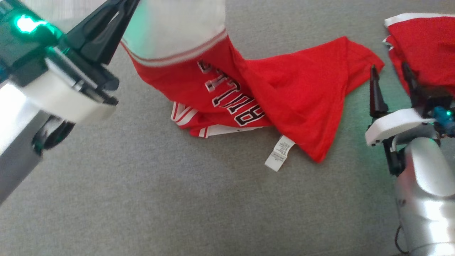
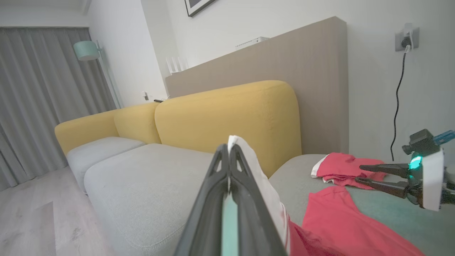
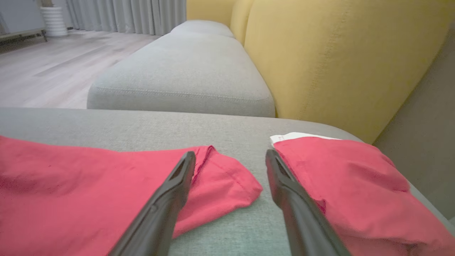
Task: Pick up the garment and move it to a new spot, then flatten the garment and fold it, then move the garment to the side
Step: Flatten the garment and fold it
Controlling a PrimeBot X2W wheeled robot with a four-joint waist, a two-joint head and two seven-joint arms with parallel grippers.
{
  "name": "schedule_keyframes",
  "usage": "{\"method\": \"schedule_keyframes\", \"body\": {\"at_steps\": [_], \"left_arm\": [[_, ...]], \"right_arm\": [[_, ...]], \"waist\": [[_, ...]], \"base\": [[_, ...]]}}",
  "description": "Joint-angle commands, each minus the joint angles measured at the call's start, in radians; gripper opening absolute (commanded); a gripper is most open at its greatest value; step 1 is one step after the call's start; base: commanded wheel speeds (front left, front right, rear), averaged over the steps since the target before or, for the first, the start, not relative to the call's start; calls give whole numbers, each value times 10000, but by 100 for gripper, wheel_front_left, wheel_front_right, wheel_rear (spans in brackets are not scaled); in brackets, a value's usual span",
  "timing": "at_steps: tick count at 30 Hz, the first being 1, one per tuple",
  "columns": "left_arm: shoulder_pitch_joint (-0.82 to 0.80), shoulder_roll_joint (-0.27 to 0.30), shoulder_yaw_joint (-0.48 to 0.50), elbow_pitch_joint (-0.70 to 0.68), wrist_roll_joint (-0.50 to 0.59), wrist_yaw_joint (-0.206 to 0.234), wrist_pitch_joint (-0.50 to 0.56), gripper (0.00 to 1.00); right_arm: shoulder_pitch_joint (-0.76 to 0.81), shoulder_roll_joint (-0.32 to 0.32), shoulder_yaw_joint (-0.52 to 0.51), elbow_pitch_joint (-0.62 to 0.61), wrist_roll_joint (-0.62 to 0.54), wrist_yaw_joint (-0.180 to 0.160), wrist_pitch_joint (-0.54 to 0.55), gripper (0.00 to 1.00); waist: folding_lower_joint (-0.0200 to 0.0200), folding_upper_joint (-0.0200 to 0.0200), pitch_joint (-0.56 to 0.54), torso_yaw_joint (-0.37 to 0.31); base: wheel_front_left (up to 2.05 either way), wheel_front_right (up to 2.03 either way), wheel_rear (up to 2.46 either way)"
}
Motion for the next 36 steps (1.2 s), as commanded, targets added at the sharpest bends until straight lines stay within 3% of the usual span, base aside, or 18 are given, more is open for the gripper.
{"method": "schedule_keyframes", "body": {"at_steps": [1,7,11,16,27,30,32,33,36], "left_arm": [[-721,110,492,238,211,-81,-72,0],[-1050,-472,567,1696,745,-237,-244,0],[-1073,-561,695,2281,937,-357,-290,0],[-1012,-719,836,2643,1066,-498,-310,0],[-803,-944,1165,2746,1278,-703,-316,0],[-732,-987,1232,2748,1316,-742,-316,0],[-681,-1006,1259,2758,1336,-766,-316,0],[-657,-1013,1274,2764,1343,-777,-316,0],[-561,-1016,1336,2790,1356,-803,-317,0]], "right_arm": [[139,172,304,-549,-211,67,-143,100],[2165,476,2261,-2983,-217,67,-157,100],[3353,338,3229,-3752,-450,67,-158,100],[4168,204,3606,-3715,-1043,67,-159,100],[4401,382,3139,-2859,-1643,67,-160,99],[4351,431,3085,-2679,-1683,67,-160,84],[4327,454,3087,-2590,-1694,67,-160,24],[4322,463,3093,-2556,-1707,67,-160,0],[4329,486,3097,-2457,-1729,67,-160,0]], "waist": [[-2,0,210,147],[-2,0,352,102],[-2,0,321,34],[-2,0,220,41],[-2,0,117,184],[-2,0,92,213],[-2,0,66,219],[-2,0,52,217],[-2,0,-28,179]], "base": [[0,0,0],[0,0,0],[0,0,0],[0,0,0],[0,0,0],[0,0,0],[0,0,0],[0,0,0],[0,0,0]]}}
